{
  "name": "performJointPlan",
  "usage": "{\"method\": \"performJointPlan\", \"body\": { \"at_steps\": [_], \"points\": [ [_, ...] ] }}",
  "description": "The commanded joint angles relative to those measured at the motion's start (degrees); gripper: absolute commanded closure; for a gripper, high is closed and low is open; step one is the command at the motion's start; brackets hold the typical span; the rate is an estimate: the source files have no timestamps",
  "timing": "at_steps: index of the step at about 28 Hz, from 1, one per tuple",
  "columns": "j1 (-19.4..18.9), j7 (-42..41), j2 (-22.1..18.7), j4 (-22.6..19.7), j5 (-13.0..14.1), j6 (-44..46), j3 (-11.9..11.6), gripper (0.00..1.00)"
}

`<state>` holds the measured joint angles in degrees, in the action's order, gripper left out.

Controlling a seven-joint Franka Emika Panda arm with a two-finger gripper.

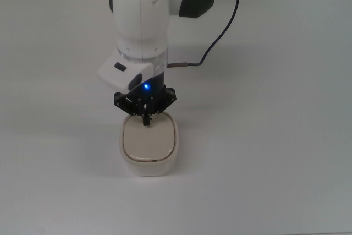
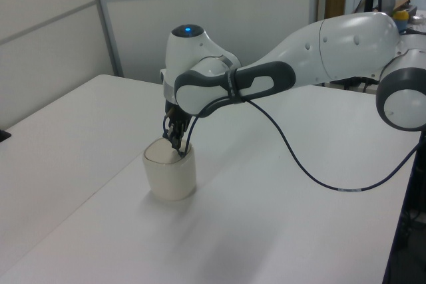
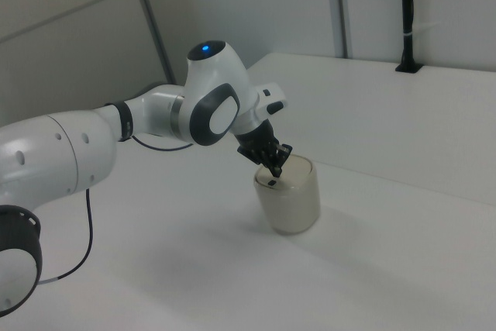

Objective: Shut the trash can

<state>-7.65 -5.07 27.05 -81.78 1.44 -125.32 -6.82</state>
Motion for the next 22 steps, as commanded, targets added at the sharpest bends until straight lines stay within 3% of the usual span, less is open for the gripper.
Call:
{"method": "performJointPlan", "body": {
  "at_steps": [1,4,5,11,22],
  "points": [
    [0.18,3.92,-3.84,-1.19,1.99,2.18,-0.38,0.46],
    [0.18,6.73,-4.99,-1.10,1.46,4.29,-0.56,0.15],
    [0.18,7.79,-6.12,-1.18,1.03,5.86,-0.74,0.00],
    [0.26,7.97,-10.26,-0.22,-1.70,17.02,-1.97,0.00],
    [0.88,7.18,-15.18,0.57,-2.23,33.20,-4.78,0.00]
  ]
}}
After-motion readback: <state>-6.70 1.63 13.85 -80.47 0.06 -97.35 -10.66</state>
